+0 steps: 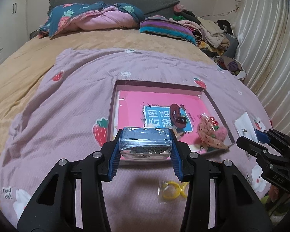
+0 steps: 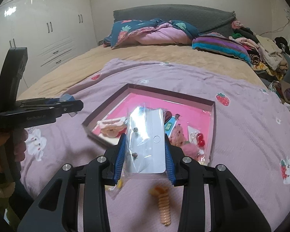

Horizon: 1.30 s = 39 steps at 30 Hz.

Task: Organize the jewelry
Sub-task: 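Open the left tool to drop the blue box while the right tool releases the earring card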

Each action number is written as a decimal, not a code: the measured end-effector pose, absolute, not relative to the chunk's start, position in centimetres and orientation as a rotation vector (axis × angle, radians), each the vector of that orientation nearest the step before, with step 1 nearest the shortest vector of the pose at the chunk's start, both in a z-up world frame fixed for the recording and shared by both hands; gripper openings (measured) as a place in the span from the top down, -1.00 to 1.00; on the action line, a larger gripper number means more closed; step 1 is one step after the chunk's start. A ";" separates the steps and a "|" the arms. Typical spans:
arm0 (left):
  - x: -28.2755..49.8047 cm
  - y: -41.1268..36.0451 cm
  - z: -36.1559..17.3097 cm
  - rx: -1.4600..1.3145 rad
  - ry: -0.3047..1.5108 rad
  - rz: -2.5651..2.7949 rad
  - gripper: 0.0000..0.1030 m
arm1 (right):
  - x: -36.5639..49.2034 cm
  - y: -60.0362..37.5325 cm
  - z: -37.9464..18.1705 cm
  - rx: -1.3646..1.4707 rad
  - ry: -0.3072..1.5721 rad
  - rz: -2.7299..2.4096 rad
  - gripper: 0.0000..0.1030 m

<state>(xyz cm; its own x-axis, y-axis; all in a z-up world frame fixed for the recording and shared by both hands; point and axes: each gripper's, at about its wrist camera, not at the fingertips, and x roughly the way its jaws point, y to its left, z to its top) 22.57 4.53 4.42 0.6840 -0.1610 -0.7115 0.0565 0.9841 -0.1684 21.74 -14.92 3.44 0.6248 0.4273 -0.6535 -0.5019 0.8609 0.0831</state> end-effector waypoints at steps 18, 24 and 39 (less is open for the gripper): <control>29.9 4.3 0.4 -0.130 0.900 -0.104 0.29 | 29.0 -14.3 -1.0 -0.056 0.825 0.444 0.32; 30.8 4.3 -0.4 -0.126 0.917 -0.100 0.30 | 29.5 -13.0 -1.9 -0.069 0.848 0.469 0.32; 30.0 4.0 -0.2 -0.123 0.919 -0.106 0.29 | 27.9 -12.6 -2.1 -0.059 0.862 0.498 -0.07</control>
